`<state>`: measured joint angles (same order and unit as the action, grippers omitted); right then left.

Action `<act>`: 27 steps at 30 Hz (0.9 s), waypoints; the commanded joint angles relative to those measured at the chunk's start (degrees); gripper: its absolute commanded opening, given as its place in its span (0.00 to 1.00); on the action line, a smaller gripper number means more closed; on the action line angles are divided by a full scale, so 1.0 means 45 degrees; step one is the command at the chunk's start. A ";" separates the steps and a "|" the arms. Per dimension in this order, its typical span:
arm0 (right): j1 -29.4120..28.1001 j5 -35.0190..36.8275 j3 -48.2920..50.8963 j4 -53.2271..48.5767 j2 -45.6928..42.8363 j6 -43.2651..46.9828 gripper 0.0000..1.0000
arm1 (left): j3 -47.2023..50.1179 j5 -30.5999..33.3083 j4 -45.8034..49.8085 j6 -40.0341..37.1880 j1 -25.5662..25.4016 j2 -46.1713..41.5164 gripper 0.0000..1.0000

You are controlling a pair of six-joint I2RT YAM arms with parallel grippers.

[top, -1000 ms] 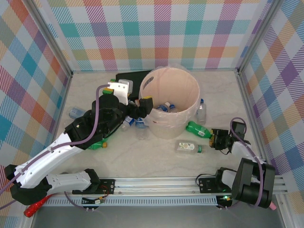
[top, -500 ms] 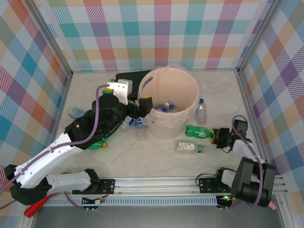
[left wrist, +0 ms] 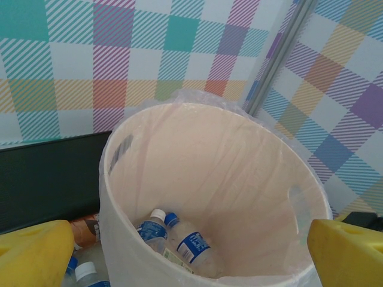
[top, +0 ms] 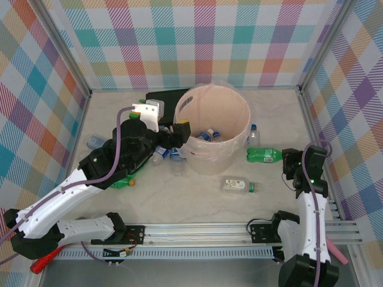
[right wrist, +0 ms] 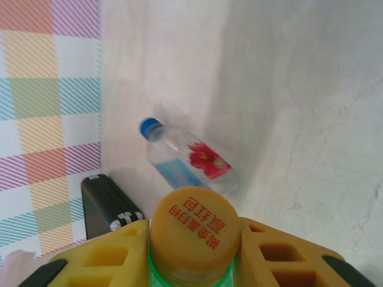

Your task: Put the plastic bottles in the bin

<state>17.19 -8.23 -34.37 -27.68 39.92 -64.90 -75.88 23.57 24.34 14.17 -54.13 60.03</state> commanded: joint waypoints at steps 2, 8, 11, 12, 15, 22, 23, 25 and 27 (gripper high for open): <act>0.0008 0.1655 -0.1675 -0.1157 -0.0761 0.1589 0.33 | 0.0012 -0.0034 0.0178 0.0179 -0.0002 -0.0175 0.99; -0.0011 0.2338 -0.3754 -0.1590 -0.0634 0.2600 0.31 | -0.0043 -0.0070 0.0260 0.0181 -0.0001 -0.0104 1.00; -0.0026 0.2261 -0.4633 -0.1306 -0.0570 0.2919 0.31 | -0.0038 -0.0084 0.0353 0.0188 -0.0003 -0.0132 1.00; -0.0031 0.2131 -0.4939 -0.1152 -0.0523 0.3028 0.31 | -0.0019 -0.0080 0.0407 0.0223 -0.0012 -0.0141 1.00; -0.0068 0.1499 -0.5892 -0.0902 -0.0161 0.3207 0.31 | 0.0100 -0.0111 0.0390 0.0293 -0.0003 -0.0193 1.00; -0.0413 0.0341 -0.7511 0.0061 0.0650 0.3028 0.30 | 0.0216 -0.0289 0.0587 0.0408 -0.0002 -0.0253 1.00; -0.0486 0.0133 -0.7780 0.0152 0.0829 0.3017 0.30 | 0.0223 -0.0330 0.0641 0.0423 -0.0010 -0.0240 0.99; -0.0761 -0.0411 -0.8170 0.0434 0.1166 0.3046 0.30 | 0.0259 -0.0428 0.0733 0.0446 -0.0002 -0.0245 0.99; -0.1374 -0.0695 -0.8586 0.0647 0.1552 0.3322 0.29 | 0.0279 -0.0450 0.0844 0.0506 -0.0003 -0.0239 1.00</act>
<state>13.52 -7.22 -70.15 -28.91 45.30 -51.68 -75.42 22.57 26.94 15.66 -54.13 59.92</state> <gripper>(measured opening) 0.298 0.996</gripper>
